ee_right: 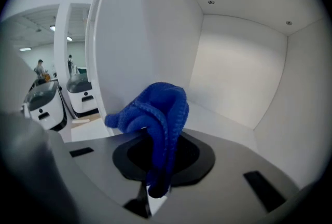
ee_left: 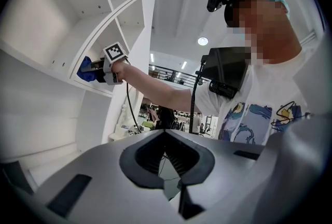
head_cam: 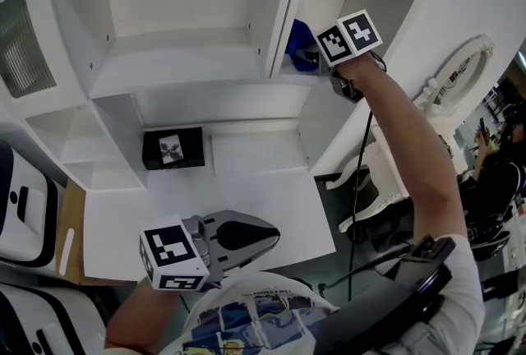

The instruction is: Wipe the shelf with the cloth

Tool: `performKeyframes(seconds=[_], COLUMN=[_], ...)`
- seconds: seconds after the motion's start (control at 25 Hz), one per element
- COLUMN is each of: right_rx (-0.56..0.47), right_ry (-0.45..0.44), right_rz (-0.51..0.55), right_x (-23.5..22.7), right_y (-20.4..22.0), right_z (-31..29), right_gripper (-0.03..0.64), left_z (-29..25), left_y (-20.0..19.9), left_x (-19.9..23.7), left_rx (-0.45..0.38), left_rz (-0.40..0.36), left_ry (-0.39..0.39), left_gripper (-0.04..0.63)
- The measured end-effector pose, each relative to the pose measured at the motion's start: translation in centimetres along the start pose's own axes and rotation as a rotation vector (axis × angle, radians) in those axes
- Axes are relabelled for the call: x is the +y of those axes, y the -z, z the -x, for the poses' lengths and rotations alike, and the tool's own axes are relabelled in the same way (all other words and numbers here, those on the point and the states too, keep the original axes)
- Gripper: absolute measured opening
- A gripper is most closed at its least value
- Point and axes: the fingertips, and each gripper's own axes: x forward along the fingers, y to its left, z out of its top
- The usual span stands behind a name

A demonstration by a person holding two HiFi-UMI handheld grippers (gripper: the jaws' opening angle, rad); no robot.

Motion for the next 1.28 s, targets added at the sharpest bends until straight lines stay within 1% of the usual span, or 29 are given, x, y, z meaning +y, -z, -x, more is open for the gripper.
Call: performKeyframes(seconds=[0.08,0.16,0.24,0.32,0.6,0.96,1.28], right_rx=[-0.016,-0.023,-0.026,-0.025,-0.017,0.007,0.027], right_ry=[-0.071,-0.116,-0.138,-0.136,-0.055,0.081,0.194], right_rz=[-0.056,-0.108,-0.151,-0.164,-0.113,-0.055,-0.033], right_x=[1.7,2.5,2.5,2.2,0.5,-3.7,-7.7], right_y=[-0.4,-0.3,0.1,0.6,2.0,4.9,7.3], right_z=[-0.3,-0.5,-0.6,-0.6,0.5,2.8,4.8], right_gripper=[0.064,0.063,0.064,0.064,0.064,0.064,0.064], left_z=[0.2,0.4,0.5,0.5,-0.6,-2.7,-4.0], left_y=[0.0,0.0,0.1,0.1,0.2,0.3,0.7], left_x=[0.0,0.0,0.1,0.1,-0.1,-0.5,-1.1], left_rx=[-0.003,-0.005,-0.006,-0.009,-0.004,0.018,0.035], left_rz=[0.003,0.007,0.009,0.012,0.016,0.014,0.013], left_ry=[0.002,0.003,0.006,0.010,0.045,0.091,0.100], left_gripper=[0.012,0.011,0.011,0.012,0.011,0.011,0.012])
